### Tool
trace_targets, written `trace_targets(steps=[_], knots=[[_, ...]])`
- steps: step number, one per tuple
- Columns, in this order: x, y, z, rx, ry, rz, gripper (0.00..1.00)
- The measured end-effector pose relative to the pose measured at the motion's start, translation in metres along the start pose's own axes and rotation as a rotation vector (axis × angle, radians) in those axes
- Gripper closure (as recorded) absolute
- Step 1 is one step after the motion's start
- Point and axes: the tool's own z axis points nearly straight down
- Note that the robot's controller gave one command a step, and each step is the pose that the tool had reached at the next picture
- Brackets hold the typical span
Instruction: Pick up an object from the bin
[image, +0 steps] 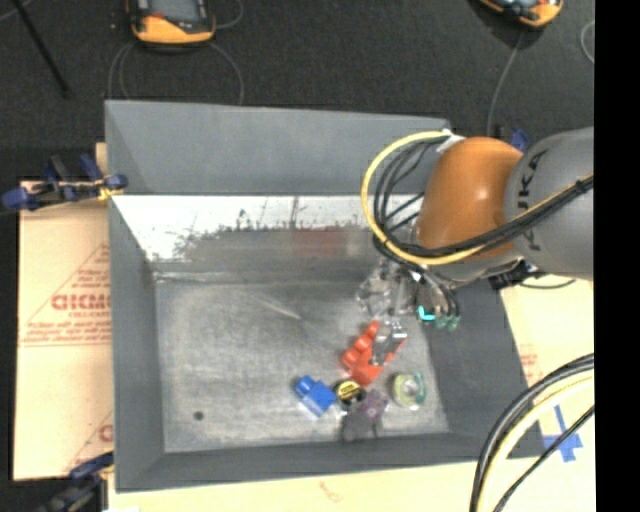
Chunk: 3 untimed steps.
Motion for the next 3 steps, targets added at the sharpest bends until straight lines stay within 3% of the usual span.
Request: trace_targets(steps=[1, 2, 3], knots=[[-0.004, -0.027, 0.071, 0.002, -0.015, -0.449, 0.00], [0.005, -0.003, 0.044, 0.002, -0.011, -0.499, 0.00], [0.002, 0.001, 0.042, 0.002, -0.010, -0.604, 0.00]])
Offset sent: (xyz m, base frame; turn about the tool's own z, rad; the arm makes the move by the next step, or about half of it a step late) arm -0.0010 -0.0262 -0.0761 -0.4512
